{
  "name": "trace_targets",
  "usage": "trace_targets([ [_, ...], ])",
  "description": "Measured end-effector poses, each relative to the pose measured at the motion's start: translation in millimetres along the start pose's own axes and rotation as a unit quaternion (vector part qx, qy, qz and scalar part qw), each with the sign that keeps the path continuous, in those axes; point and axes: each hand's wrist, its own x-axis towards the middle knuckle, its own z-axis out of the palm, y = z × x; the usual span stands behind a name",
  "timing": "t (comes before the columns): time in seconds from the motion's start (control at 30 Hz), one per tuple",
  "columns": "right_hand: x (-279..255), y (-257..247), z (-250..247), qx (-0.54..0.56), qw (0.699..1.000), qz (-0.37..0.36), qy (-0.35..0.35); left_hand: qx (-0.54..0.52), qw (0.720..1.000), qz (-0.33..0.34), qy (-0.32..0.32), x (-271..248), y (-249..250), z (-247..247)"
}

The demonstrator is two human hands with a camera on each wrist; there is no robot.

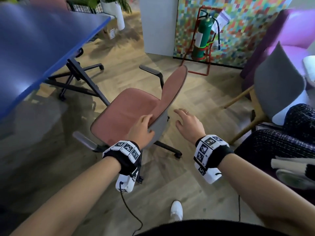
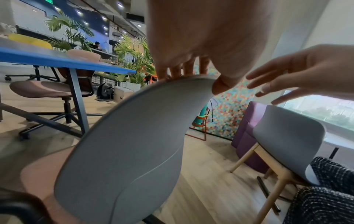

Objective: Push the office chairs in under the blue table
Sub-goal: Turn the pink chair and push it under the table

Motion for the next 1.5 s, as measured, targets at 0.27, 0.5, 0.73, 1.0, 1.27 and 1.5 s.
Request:
trace_targets([
  [0.27,26,14,-4,0.013,1.000,-0.023,-0.013,0.005,0.998,-0.037,-0.041,21,1,3],
  [0.5,43,17,-2,0.022,0.998,-0.064,-0.017,0.025,0.995,-0.066,-0.067,26,3,4],
  [0.73,67,15,-2,0.006,0.996,-0.081,-0.046,0.039,0.993,-0.061,-0.088,28,4,0],
  [1.0,91,15,1,-0.019,0.997,-0.059,-0.046,0.035,0.988,-0.067,-0.132,33,5,-8],
  [1.27,128,28,-4,-0.121,0.987,-0.081,-0.066,0.063,0.984,-0.058,-0.156,37,-5,-2],
  [1.5,176,39,-19,-0.227,0.939,-0.215,-0.142,0.037,0.974,-0.066,-0.214,58,8,-9],
])
